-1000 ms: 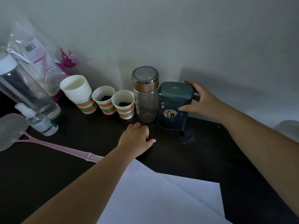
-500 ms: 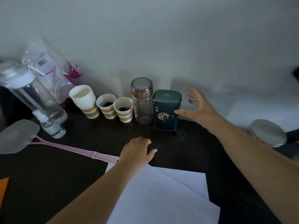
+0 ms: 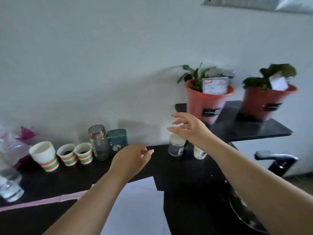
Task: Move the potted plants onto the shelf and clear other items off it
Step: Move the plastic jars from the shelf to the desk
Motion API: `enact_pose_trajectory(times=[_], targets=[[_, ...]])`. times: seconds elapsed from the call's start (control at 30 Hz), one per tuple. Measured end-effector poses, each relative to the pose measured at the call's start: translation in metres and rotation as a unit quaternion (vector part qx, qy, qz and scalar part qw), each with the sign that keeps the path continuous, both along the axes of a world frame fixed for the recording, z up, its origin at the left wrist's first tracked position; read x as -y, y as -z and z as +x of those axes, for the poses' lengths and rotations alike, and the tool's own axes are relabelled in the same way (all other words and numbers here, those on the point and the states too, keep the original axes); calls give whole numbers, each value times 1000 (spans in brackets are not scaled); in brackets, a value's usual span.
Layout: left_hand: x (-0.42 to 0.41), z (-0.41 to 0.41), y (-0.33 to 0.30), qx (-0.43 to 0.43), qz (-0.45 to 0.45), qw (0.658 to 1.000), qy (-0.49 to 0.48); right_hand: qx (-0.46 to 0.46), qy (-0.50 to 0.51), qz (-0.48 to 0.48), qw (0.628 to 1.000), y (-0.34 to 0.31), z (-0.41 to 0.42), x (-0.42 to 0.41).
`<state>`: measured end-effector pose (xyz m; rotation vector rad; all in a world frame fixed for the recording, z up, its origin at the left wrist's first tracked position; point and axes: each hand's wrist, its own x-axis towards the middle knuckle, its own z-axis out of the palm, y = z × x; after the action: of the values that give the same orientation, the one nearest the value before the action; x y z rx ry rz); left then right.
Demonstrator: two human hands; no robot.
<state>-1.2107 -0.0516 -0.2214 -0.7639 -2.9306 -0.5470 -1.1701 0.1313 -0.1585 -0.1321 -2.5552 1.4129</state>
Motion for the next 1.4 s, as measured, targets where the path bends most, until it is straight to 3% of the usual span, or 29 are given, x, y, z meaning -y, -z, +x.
enact_pose_trajectory(times=[0.23, 0.5, 0.77, 1.03, 1.2, 1.3, 1.4], targets=[[-109, 48, -63, 6, 94, 991, 91, -14, 158, 10, 987, -42, 77, -102], [-241, 48, -69, 19, 112, 985, 128, 11, 199, -19, 980, -28, 69, -227], [-324, -3, -56, 58, 122, 990, 46, 60, 119, -21, 991, -9, -23, -290], [-368, -49, -16, 172, 213, 961, -39, 15, 97, -128, 987, 0, -94, -286], [-407, -78, 1, 180, 282, 936, -110, 19, 123, -149, 981, -12, -136, -288], [-422, -105, 1, 193, 369, 895, -163, 16, 106, -240, 965, -16, -153, -293], [-429, -133, 0, 160, 435, 861, -210, -118, 102, -258, 953, -8, -171, -300]])
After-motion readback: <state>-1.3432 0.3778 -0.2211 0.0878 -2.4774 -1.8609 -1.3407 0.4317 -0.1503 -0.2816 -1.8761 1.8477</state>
